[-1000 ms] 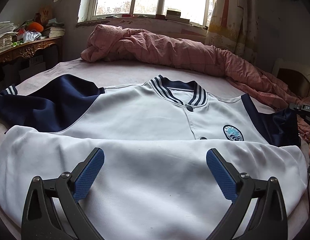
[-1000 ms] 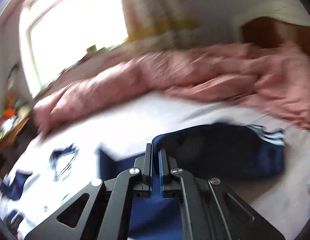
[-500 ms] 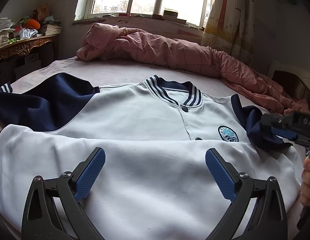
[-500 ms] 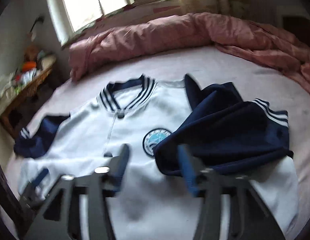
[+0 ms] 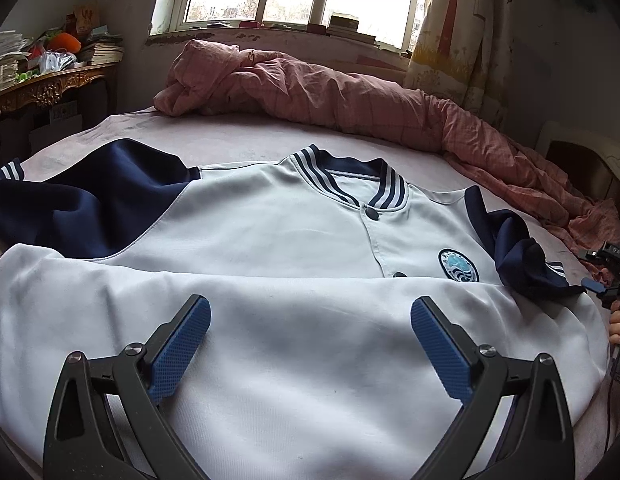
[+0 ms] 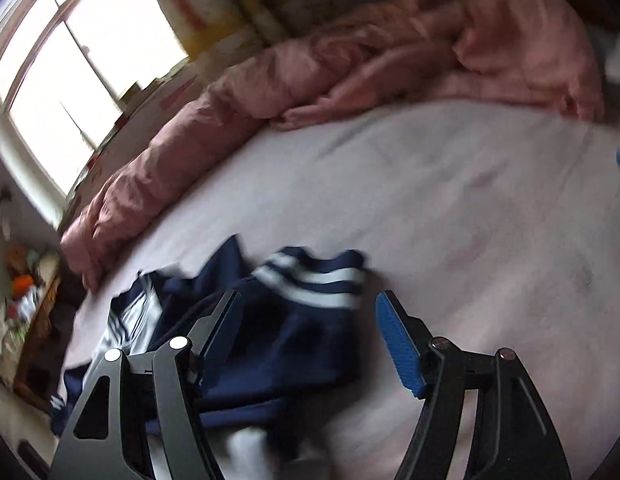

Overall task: Fold large clothes
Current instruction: 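Carry the navy sleeve across the jacket body with the right tool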

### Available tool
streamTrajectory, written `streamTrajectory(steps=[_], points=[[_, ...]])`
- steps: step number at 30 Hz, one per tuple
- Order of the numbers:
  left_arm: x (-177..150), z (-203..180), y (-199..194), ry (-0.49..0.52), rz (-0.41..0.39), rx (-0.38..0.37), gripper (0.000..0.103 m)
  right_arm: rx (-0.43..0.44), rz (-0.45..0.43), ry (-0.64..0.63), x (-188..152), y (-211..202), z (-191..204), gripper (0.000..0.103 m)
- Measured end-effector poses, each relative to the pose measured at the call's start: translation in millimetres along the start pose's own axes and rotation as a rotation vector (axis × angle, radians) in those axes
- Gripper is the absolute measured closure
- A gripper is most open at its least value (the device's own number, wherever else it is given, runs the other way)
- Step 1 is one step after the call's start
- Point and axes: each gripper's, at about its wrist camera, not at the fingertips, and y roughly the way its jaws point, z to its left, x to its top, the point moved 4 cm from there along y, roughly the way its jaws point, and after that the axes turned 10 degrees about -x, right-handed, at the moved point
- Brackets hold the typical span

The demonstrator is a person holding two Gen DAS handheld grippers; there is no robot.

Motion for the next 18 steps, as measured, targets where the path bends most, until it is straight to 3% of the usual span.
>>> streamTrajectory(steps=[2, 4, 6, 8, 9, 10, 13, 16, 18], points=[[0, -1, -1, 0.007, -0.002, 0.004, 0.003, 0.002, 0.016, 0.005, 4, 17, -12, 0.035], [0, -2, -1, 0.011, -0.003, 0.007, 0.003, 0.04, 0.061, -0.053, 3, 35, -10, 0.047], [0, -2, -1, 0.01, -0.003, 0.007, 0.003, 0.017, 0.109, -0.05, -6, 57, -14, 0.051], [0, -2, -2, 0.01, -0.004, 0.007, 0.003, 0.033, 0.085, -0.037, -6, 58, -16, 0.057], [0, -2, -2, 0.009, -0.004, 0.007, 0.003, 0.058, 0.089, -0.04, -6, 57, -14, 0.082], [0, -3, -3, 0.009, -0.007, 0.009, 0.003, 0.101, 0.105, -0.047, -6, 57, -12, 0.095], [0, -2, -4, 0.005, -0.02, 0.02, 0.003, 0.096, 0.069, -0.067, -6, 39, -6, 0.096], [0, -1, -6, 0.003, -0.024, 0.017, 0.003, 0.189, -0.011, -0.065, -2, -3, 20, 0.096], [1, -2, -8, 0.007, -0.034, 0.014, 0.003, 0.24, -0.077, -0.134, -3, -36, 50, 0.096]])
